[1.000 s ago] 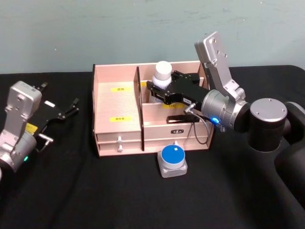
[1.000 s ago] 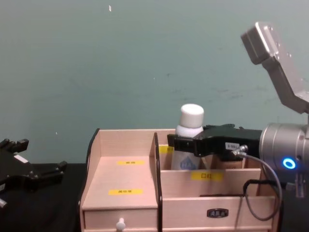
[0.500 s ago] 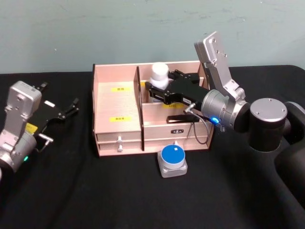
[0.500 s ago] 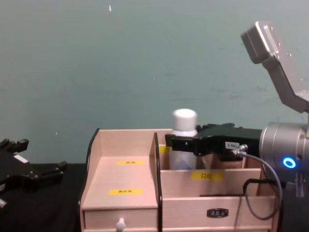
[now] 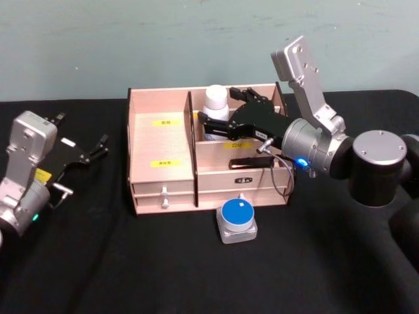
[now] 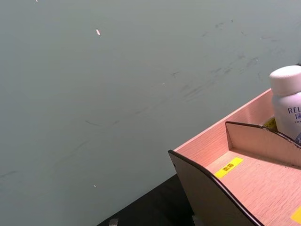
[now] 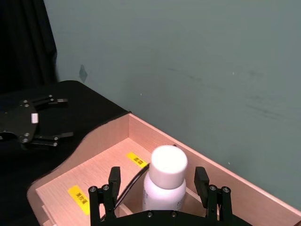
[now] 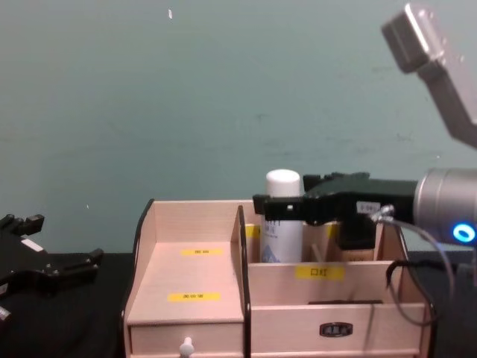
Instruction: Pick up the facial cleanser and watermelon frost from the table and place them into the tiered storage box.
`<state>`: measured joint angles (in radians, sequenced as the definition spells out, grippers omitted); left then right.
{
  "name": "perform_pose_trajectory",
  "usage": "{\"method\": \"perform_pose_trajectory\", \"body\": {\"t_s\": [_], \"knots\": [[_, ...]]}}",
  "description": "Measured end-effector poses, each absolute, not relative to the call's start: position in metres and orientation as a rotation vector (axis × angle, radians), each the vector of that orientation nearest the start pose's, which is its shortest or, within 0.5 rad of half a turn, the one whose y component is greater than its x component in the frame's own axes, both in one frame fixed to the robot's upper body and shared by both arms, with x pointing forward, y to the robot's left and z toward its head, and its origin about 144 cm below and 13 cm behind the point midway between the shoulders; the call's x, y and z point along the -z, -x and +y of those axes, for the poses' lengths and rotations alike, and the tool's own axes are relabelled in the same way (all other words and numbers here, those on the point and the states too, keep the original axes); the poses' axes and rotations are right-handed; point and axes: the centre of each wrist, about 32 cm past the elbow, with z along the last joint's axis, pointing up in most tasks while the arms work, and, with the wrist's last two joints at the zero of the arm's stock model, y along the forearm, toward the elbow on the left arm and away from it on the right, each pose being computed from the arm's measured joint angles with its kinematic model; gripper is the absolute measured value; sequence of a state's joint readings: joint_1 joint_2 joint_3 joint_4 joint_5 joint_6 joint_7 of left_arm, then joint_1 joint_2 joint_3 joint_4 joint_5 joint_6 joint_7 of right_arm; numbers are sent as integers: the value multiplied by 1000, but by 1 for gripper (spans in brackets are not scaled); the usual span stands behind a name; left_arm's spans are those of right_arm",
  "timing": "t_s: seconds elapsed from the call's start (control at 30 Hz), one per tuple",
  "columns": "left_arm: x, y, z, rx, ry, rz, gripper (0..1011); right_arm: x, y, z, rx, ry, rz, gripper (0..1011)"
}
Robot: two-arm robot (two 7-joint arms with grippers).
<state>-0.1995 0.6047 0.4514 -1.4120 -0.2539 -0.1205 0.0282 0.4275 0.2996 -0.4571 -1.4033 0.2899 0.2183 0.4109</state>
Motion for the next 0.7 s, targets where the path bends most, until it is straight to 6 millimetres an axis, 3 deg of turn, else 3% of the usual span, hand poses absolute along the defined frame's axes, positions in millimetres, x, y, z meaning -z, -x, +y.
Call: {"method": "perform_pose_trajectory", "body": {"t_s": [0.23,0.33,0.7], "knots": [[-1140,-489,310,-1248,-304,-285,1010,-1238,-525,-200,799,222,-52,1002],[-1140,-489,310,-1248,-304,-285,1010,-1249,-501,-202,798,251,-49,1002],[-1140,-489,310,-1248,-304,-285,1009,-1245,-422,-208,838,330,42,1002]]}}
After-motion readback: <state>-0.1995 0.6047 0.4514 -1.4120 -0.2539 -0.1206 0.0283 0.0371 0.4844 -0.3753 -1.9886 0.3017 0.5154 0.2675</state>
